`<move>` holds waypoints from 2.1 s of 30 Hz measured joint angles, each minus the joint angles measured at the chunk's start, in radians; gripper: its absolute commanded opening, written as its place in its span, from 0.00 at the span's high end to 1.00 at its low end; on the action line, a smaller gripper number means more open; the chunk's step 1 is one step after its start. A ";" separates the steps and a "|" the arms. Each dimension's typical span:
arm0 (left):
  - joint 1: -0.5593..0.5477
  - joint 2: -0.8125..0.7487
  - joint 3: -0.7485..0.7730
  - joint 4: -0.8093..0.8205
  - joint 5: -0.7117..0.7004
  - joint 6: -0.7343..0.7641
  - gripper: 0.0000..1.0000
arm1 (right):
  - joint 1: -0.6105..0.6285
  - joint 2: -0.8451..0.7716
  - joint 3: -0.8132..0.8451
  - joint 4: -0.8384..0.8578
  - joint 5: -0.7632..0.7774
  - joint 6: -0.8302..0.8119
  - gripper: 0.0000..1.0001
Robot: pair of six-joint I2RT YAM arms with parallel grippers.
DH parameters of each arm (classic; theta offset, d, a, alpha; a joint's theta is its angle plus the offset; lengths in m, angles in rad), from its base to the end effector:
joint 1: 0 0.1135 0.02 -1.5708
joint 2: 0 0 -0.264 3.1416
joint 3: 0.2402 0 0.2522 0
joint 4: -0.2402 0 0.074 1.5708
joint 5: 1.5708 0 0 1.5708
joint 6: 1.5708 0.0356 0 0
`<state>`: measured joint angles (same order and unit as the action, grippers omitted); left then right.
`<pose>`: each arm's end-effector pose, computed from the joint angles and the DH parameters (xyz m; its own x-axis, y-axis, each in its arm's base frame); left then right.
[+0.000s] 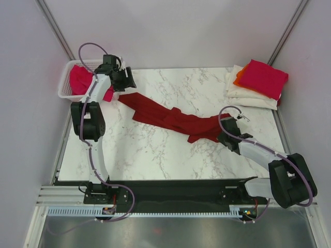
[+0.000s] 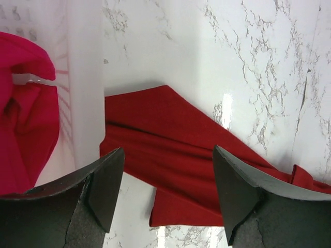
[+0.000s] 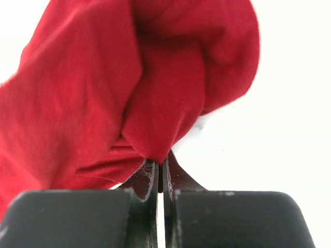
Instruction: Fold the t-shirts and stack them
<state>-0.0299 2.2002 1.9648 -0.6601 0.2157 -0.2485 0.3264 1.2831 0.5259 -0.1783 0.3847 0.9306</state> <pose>0.4952 -0.0224 0.2432 -0.7963 -0.2165 -0.5648 -0.0339 0.9483 -0.3157 0.2201 0.0604 0.1559 -0.5246 0.6072 -0.5967 0.5599 0.7741 0.2955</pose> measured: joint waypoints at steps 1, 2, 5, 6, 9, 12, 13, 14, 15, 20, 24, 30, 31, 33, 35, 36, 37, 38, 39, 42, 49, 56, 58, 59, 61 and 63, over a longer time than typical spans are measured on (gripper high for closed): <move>0.002 -0.005 0.006 -0.005 0.000 0.000 0.21 | -0.013 -0.003 -0.002 -0.003 -0.004 0.006 1.00; 0.006 -0.012 0.012 -0.006 -0.005 0.001 0.21 | -0.039 -0.013 -0.010 -0.001 -0.021 0.010 1.00; 0.024 -0.039 0.033 0.011 -0.043 0.012 0.21 | -0.144 -0.049 -0.042 0.008 -0.078 0.013 1.00; 0.036 -0.051 0.036 0.022 -0.109 0.026 0.21 | -0.180 -0.060 -0.051 0.006 -0.094 0.011 1.00; 0.116 -0.070 0.037 0.034 -0.239 0.051 0.21 | -0.314 -0.089 -0.082 -0.015 -0.107 -0.001 1.00; 0.186 -0.070 0.032 0.033 -0.327 0.058 0.18 | -0.373 -0.111 -0.087 -0.027 -0.107 -0.031 1.00; 0.197 -0.071 0.026 0.032 -0.344 0.058 0.16 | -0.375 -0.112 -0.087 -0.028 -0.111 -0.042 1.00; 0.201 -0.074 0.017 0.033 -0.352 0.058 0.15 | -0.375 -0.111 -0.087 -0.029 -0.120 -0.055 1.00; 0.195 -0.080 0.003 0.032 -0.358 0.058 0.14 | -0.375 -0.108 -0.087 -0.027 -0.129 -0.065 0.99; 0.023 -0.128 -0.081 0.031 -0.410 0.068 0.10 | -0.376 -0.080 -0.074 0.006 -0.195 -0.105 0.44; -0.198 -0.229 -0.214 0.036 -0.402 0.069 0.10 | -0.370 -0.088 -0.042 0.014 -0.235 -0.150 0.07; -0.237 -0.369 -0.404 0.024 -0.362 0.029 0.13 | -0.356 -0.163 -0.001 -0.123 -0.204 -0.204 0.02; -0.221 -0.369 -0.418 0.027 -0.360 0.016 0.13 | -0.356 -0.178 0.010 -0.140 -0.202 -0.211 0.02; -0.195 -0.366 -0.454 0.032 -0.360 -0.009 0.13 | -0.354 -0.209 0.031 -0.168 -0.200 -0.222 0.02; -0.180 -0.358 -0.481 0.030 -0.362 -0.032 0.13 | -0.354 -0.242 0.048 -0.197 -0.200 -0.233 0.02; -0.177 -0.348 -0.489 0.029 -0.362 -0.045 0.14 | -0.354 -0.258 0.052 -0.208 -0.200 -0.239 0.02; -0.175 -0.337 -0.493 0.032 -0.360 -0.057 0.15 | -0.354 -0.276 0.054 -0.217 -0.200 -0.247 0.02; -0.172 -0.326 -0.495 0.034 -0.354 -0.068 0.16 | -0.354 -0.291 0.054 -0.227 -0.202 -0.254 0.02; -0.167 -0.312 -0.497 0.039 -0.343 -0.079 0.16 | -0.354 -0.308 0.054 -0.239 -0.204 -0.261 0.02; -0.160 -0.268 -0.497 0.061 -0.325 -0.107 0.19 | -0.354 -0.345 0.054 -0.263 -0.216 -0.278 0.02; -0.153 -0.150 -0.486 0.102 -0.300 -0.153 0.29 | -0.354 -0.365 0.069 -0.310 -0.243 -0.318 0.02; -0.145 -0.112 -0.446 0.128 -0.274 -0.175 0.98 | -0.353 -0.407 0.125 -0.307 -0.320 -0.365 0.02; -0.143 -0.108 -0.442 0.137 -0.253 -0.177 0.98 | -0.342 -0.407 0.137 -0.303 -0.336 -0.380 0.02; -0.145 -0.108 -0.442 0.140 -0.246 -0.177 0.98 | -0.328 -0.402 0.145 -0.301 -0.340 -0.388 0.02; -0.149 -0.117 -0.451 0.145 -0.231 -0.177 0.98 | -0.286 -0.369 0.166 -0.300 -0.352 -0.405 0.02; -0.158 -0.149 -0.480 0.143 -0.226 -0.177 0.98 | -0.223 -0.312 0.190 -0.297 -0.354 -0.415 0.03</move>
<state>-0.1883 2.0510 1.4853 -0.5167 -0.0105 -0.4255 0.1036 0.9714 0.7162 -0.4751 0.0307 0.5156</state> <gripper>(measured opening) 0.028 0.976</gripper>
